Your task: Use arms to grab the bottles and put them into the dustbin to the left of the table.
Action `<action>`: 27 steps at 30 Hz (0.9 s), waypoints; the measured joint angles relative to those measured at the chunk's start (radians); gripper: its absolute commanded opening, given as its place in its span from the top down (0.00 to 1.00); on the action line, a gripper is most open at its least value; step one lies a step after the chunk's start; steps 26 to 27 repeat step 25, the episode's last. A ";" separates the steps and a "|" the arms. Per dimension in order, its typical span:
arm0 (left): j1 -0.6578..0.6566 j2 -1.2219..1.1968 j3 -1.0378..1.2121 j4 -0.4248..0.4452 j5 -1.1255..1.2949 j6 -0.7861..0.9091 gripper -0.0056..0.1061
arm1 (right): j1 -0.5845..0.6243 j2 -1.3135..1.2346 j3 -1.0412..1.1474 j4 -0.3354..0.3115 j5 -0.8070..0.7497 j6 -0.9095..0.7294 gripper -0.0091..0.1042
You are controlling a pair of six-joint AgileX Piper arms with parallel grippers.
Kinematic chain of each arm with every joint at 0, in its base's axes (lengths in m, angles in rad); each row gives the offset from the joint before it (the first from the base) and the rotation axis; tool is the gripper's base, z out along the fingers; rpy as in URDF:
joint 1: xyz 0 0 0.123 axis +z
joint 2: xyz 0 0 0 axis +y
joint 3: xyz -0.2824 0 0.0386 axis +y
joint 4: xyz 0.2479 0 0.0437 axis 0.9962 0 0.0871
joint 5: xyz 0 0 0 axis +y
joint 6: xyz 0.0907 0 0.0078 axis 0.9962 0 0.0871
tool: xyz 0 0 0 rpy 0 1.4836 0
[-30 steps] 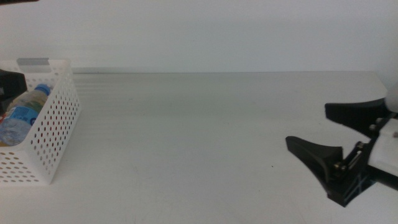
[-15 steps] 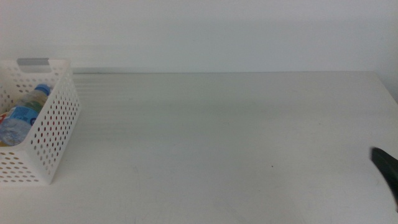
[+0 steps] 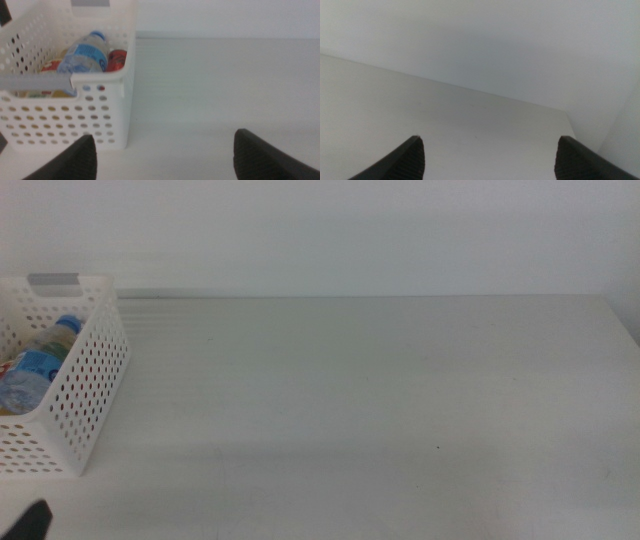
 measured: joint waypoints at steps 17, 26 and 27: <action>0.000 -0.045 0.159 0.004 -0.107 0.000 0.14 | -0.037 -0.143 0.118 0.000 0.099 0.000 0.32; 0.000 -0.045 0.159 0.014 -0.110 0.000 0.14 | -0.047 -0.143 0.118 0.000 0.112 0.000 0.32; 0.000 -0.045 0.159 0.014 -0.110 0.000 0.14 | -0.047 -0.143 0.118 0.000 0.112 0.000 0.32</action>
